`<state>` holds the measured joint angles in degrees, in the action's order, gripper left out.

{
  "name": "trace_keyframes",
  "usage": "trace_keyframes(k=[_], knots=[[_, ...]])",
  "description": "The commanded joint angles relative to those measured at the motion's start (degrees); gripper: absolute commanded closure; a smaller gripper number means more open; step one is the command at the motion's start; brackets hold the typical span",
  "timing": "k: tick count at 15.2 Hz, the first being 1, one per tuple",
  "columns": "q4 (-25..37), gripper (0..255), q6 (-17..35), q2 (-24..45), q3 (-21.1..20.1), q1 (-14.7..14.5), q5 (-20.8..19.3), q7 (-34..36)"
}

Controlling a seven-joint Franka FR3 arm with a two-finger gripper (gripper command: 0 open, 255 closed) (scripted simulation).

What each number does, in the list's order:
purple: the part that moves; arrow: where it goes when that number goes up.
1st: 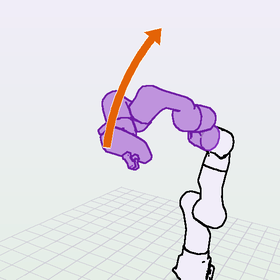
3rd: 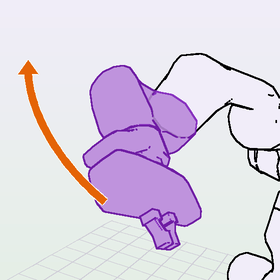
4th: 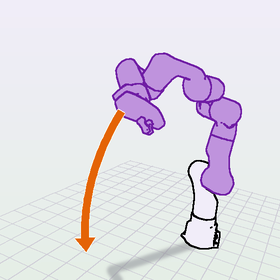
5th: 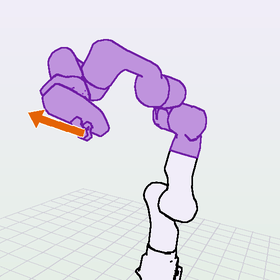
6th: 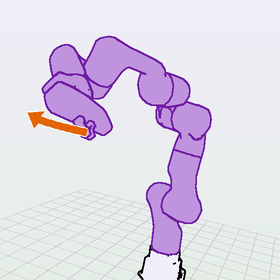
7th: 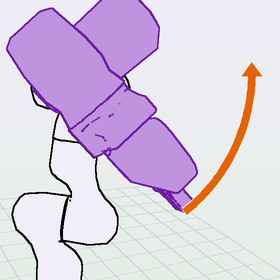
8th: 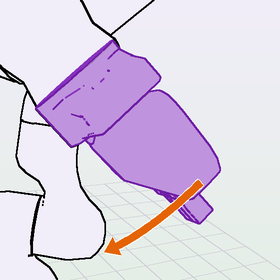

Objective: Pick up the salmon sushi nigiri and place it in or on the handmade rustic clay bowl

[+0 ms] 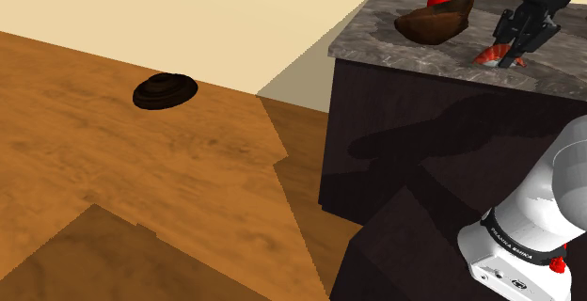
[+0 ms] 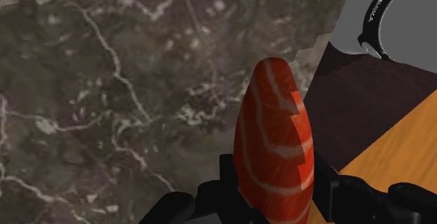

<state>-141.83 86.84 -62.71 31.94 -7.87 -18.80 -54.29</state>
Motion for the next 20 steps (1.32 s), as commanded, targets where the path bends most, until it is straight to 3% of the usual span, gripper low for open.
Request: trace_keyframes(k=[1, 20], knots=[[1.4, 255, -1.0, 0.4, -0.5, -0.3, 0.5, 0.0], [19.1, 255, -12.0, 7.2, -4.3, -3.3, 4.9, 0.3]])
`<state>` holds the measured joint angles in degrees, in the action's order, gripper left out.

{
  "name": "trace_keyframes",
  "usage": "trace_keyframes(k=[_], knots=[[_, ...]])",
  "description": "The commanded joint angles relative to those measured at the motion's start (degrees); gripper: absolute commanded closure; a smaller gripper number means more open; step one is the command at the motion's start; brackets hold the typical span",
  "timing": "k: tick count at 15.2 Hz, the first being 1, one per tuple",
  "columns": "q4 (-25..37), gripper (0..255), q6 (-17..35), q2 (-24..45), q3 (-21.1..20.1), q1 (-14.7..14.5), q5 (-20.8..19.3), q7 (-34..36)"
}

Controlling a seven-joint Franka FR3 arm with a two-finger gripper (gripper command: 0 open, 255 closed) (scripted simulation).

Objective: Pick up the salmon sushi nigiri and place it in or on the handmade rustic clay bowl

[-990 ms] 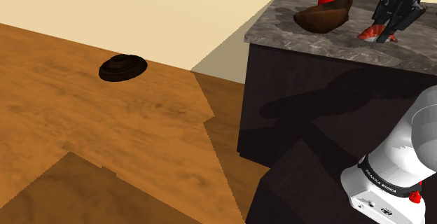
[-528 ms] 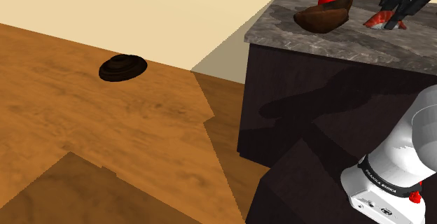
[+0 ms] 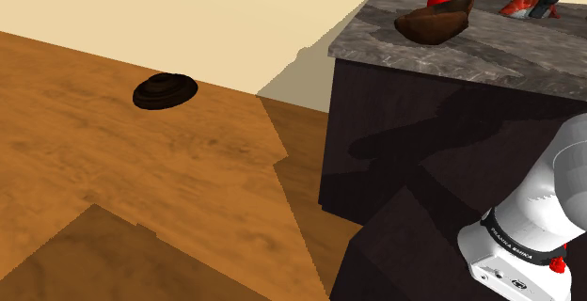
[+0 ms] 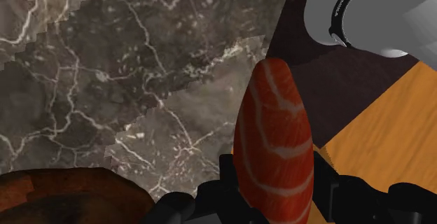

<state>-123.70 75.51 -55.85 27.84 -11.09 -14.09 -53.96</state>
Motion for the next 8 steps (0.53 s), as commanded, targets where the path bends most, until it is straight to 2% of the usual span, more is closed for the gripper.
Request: trace_keyframes(k=[1, 8], knots=[[2.0, 255, -1.2, 0.8, -0.3, -0.3, 0.4, 0.0], [9.4, 255, -5.4, 4.1, -1.0, -1.4, 1.7, -0.1]])
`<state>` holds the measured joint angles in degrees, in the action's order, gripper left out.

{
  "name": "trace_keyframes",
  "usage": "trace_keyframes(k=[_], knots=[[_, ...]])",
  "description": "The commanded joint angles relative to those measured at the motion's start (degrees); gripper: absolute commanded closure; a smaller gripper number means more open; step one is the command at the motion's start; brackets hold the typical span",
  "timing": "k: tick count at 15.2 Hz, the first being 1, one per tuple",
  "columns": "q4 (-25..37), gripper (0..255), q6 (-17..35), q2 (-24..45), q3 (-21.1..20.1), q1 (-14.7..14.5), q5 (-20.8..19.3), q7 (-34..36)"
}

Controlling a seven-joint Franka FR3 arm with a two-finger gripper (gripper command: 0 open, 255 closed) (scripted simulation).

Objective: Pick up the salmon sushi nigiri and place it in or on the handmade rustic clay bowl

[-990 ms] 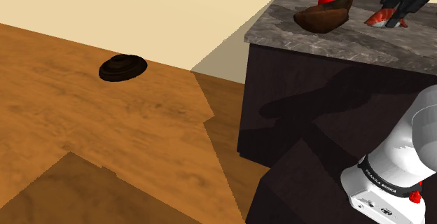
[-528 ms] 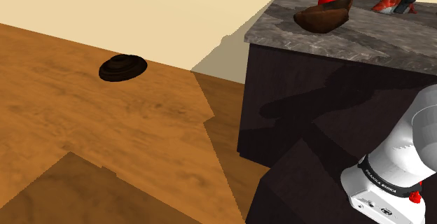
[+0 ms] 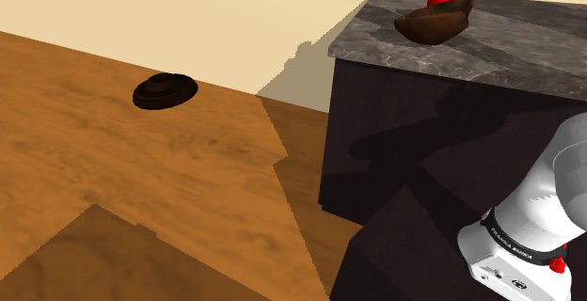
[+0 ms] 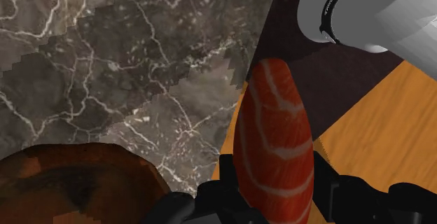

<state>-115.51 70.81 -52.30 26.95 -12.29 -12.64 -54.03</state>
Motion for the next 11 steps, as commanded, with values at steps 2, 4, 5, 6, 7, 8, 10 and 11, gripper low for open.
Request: trace_keyframes(k=[2, 4, 5, 6, 7, 8, 10, 11], knots=[[3.5, 255, -1.9, 1.6, -0.2, -0.5, 0.6, 0.0], [4.6, 255, -1.0, 3.5, 0.5, -1.3, 0.7, -0.2], [5.5, 255, 0.0, 5.4, 1.3, -2.1, 0.9, -0.4], [6.6, 255, 1.0, 7.2, 2.2, -2.9, 1.1, -0.6], [7.7, 255, 1.9, 9.2, 3.1, -3.7, 1.3, -0.9], [8.9, 255, 2.7, 11.1, 4.0, -4.5, 1.6, -1.2], [11.5, 255, 4.3, 15.2, 6.1, -6.2, 2.4, -2.0], [12.9, 255, 5.0, 17.3, 7.2, -7.1, 2.9, -2.5]])
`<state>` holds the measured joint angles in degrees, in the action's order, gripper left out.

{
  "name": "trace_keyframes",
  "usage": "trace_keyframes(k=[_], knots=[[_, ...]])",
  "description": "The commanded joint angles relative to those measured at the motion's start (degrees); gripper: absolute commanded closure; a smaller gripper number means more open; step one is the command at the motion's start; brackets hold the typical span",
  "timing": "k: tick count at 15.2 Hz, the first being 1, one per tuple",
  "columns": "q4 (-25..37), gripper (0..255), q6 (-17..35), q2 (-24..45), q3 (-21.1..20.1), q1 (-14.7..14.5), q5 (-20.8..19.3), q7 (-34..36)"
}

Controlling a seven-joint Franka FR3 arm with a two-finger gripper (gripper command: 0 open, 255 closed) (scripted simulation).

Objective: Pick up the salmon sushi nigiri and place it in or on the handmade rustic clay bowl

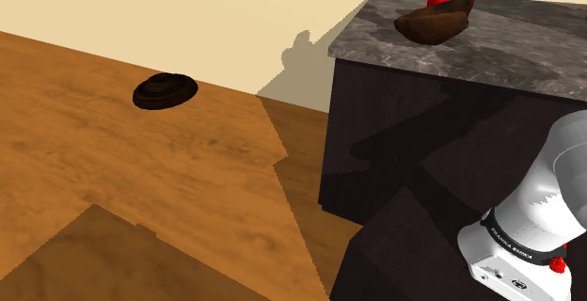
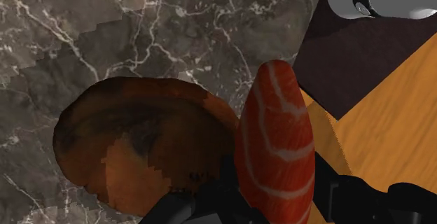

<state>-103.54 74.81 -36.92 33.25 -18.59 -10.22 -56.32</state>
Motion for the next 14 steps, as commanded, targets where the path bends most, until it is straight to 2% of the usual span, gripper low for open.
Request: trace_keyframes(k=[1, 4, 5, 14], knots=[[2.5, 255, 1.6, 4.1, 2.1, -1.7, 1.1, -0.8], [7.6, 255, 3.2, 11.1, 6.2, -4.4, 3.5, -2.9], [11.0, 255, 3.7, 15.5, 9.0, -5.9, 5.5, -4.4], [0.7, 255, 10.7, 11.7, 7.8, -4.5, 3.5, -3.6]])
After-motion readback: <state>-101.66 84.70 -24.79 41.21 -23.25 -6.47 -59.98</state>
